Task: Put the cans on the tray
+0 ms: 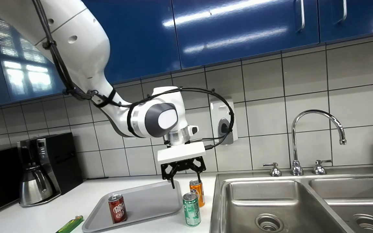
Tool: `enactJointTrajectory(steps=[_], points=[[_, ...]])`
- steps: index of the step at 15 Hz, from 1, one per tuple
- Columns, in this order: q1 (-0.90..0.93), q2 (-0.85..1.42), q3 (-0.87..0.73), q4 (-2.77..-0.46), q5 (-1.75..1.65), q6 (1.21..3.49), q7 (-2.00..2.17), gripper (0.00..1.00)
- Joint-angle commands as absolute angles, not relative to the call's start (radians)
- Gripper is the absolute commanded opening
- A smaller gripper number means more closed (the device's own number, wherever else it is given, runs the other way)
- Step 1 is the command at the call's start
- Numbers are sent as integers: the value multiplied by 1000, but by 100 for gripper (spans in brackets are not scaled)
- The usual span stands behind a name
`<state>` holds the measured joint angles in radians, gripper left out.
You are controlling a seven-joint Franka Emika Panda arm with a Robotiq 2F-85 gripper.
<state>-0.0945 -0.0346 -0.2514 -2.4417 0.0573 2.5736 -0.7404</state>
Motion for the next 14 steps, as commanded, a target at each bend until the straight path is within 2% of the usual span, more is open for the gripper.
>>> enactJointTrajectory(steps=[1,14], points=[[-116,6,-223,-2423,95,2602,-797,100],[-152,154,-164,-2355,112,2646,-811,100]])
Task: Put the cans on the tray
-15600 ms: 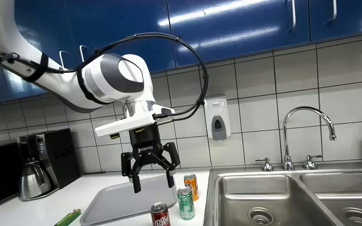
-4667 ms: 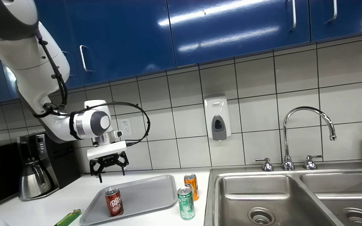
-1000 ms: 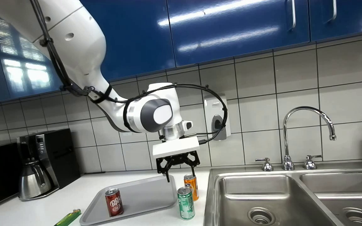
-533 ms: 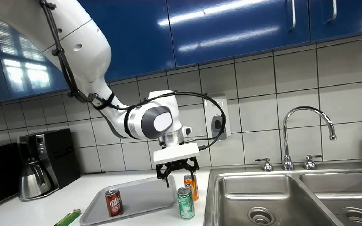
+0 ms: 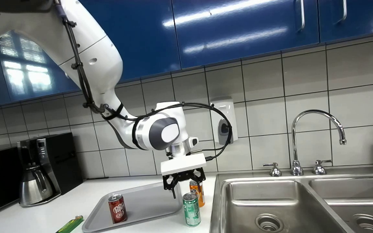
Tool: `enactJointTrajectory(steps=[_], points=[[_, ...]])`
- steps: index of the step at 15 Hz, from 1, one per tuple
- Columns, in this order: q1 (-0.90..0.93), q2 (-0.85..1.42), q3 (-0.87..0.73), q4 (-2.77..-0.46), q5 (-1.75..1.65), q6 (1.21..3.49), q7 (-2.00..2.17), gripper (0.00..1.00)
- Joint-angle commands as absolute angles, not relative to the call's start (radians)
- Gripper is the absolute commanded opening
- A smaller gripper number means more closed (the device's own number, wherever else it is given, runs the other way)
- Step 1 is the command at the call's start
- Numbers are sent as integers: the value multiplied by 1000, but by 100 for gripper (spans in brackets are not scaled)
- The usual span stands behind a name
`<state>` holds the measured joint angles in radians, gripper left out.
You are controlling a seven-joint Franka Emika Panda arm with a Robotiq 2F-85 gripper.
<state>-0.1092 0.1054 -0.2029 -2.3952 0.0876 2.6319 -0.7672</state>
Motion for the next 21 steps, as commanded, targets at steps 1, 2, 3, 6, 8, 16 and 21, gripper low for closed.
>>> enactJointTrajectory(steps=[1,2,3,6,8,16,21], points=[[-158,166,-157,-2348,110,2648,-813,100],[-164,177,-151,-2343,107,2650,-813,100],[-170,189,-146,-2337,103,2652,-812,100],[-189,221,-129,-2320,96,2658,-809,100],[-199,238,-119,-2310,92,2658,-809,100],[-226,285,-91,-2284,76,2662,-800,100],[-230,298,-86,-2283,63,2670,-795,100]])
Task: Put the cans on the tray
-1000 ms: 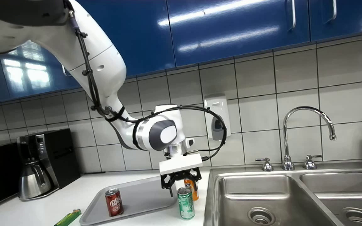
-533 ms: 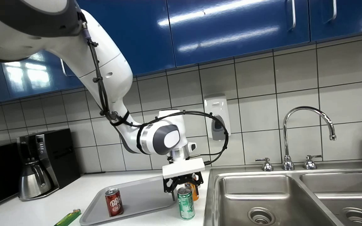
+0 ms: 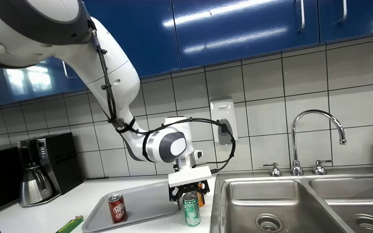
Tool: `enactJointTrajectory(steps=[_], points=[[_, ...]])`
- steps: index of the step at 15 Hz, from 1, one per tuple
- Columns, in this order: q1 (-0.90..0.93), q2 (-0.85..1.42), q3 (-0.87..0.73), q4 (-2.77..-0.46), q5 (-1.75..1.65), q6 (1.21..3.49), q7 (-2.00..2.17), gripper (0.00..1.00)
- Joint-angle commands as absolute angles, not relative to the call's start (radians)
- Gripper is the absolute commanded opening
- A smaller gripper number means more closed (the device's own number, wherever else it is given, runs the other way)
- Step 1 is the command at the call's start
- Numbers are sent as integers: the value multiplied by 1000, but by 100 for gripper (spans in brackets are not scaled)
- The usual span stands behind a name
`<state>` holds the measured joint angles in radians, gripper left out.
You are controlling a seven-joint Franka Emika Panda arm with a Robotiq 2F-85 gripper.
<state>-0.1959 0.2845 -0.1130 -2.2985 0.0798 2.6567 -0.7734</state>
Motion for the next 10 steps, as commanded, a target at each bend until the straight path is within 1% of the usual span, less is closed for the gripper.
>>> enactJointTrajectory(steps=[1,3,4,5,6,7,8,9,10], points=[[-232,299,-85,-2283,63,2671,-795,100],[-233,301,-83,-2284,64,2672,-796,100],[-235,301,-81,-2285,65,2672,-797,93],[-235,300,-80,-2286,65,2671,-798,72],[-236,299,-79,-2287,67,2670,-800,68],[-237,298,-78,-2288,69,2670,-801,67],[-237,296,-77,-2289,68,2670,-801,61],[-238,295,-76,-2289,68,2670,-801,52],[-238,294,-75,-2290,68,2670,-801,45]])
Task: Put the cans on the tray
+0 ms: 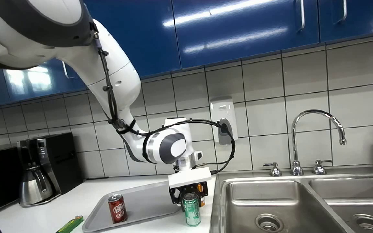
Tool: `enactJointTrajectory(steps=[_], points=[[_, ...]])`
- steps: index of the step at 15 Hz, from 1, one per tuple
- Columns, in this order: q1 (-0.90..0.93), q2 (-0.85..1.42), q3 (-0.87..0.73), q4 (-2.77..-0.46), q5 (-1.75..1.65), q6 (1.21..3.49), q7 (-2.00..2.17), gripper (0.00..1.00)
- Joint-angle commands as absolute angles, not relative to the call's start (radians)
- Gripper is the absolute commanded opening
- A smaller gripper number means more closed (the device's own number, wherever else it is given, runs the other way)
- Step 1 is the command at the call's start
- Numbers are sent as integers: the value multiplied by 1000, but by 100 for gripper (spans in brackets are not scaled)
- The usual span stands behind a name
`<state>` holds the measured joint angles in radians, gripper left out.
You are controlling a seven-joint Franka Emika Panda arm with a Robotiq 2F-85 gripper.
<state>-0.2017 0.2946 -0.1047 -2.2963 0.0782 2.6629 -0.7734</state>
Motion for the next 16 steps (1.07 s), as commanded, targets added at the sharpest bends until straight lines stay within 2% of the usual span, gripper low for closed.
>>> enactJointTrajectory(steps=[1,16], points=[[-239,292,-74,-2290,68,2670,-801,41],[-231,225,-71,-2299,59,2630,-784,41]])
